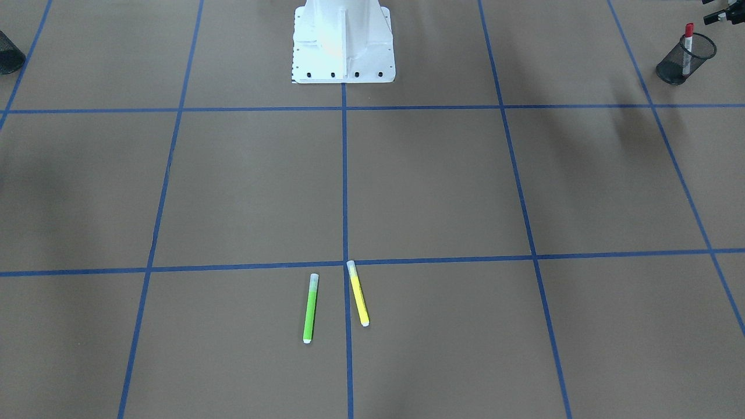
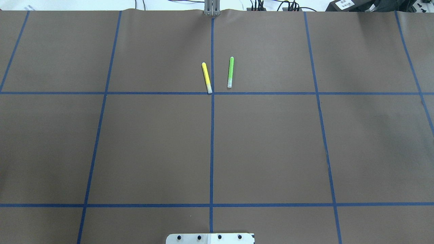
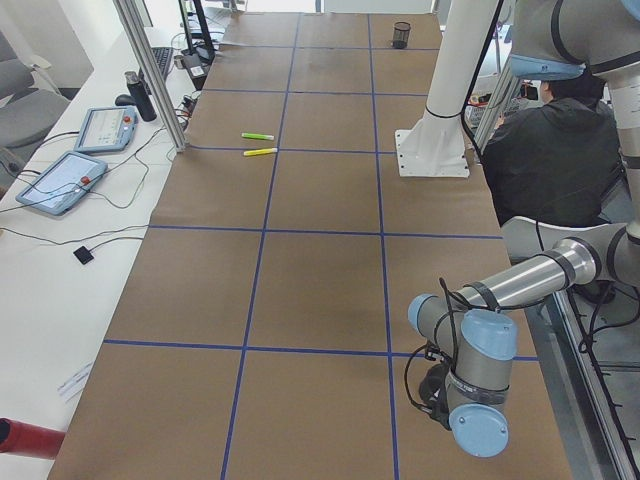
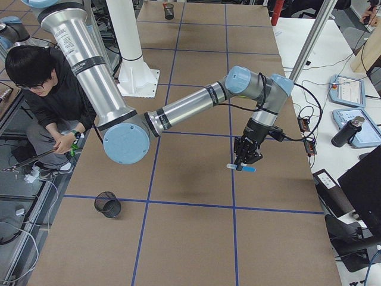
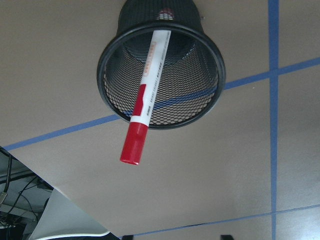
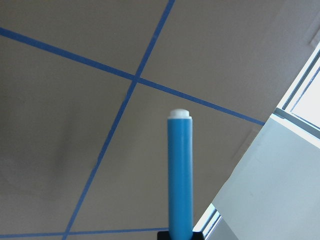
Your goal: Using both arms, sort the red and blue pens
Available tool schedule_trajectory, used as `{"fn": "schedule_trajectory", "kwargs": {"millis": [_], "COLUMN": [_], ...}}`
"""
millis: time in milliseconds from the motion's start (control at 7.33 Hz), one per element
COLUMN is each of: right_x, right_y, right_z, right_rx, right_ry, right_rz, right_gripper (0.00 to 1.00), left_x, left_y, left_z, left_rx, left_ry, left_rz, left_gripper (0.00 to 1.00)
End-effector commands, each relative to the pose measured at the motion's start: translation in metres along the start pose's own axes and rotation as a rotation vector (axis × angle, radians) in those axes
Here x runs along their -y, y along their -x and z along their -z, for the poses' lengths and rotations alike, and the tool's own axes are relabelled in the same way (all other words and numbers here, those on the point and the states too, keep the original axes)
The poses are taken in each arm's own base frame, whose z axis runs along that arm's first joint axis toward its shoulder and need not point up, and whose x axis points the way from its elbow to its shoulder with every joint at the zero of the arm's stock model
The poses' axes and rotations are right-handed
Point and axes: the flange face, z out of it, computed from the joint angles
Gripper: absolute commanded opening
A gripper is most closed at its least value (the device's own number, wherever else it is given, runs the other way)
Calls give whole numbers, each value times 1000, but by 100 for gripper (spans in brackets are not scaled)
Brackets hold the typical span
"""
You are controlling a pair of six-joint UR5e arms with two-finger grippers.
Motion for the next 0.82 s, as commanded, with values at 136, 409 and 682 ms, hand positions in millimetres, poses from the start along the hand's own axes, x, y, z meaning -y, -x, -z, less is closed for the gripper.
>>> {"fn": "schedule_trajectory", "kwargs": {"millis": [136, 409, 682], "right_x": [-65, -88, -110], "right_y": [6, 15, 21], "right_z": [-74, -125, -176], "right_rx": [93, 225, 348], "right_ry": [50, 75, 126], "right_rz": [-17, -43, -99], "right_gripper": [0, 0, 0], "left_x": [-7, -17, -66], "left_y": [-67, -130, -213], "left_z": [36, 70, 111], "left_rx": [15, 32, 50], "left_ry": [-67, -176, -277], "left_rz": [-120, -311, -412], "left_gripper": [100, 100, 100]}}
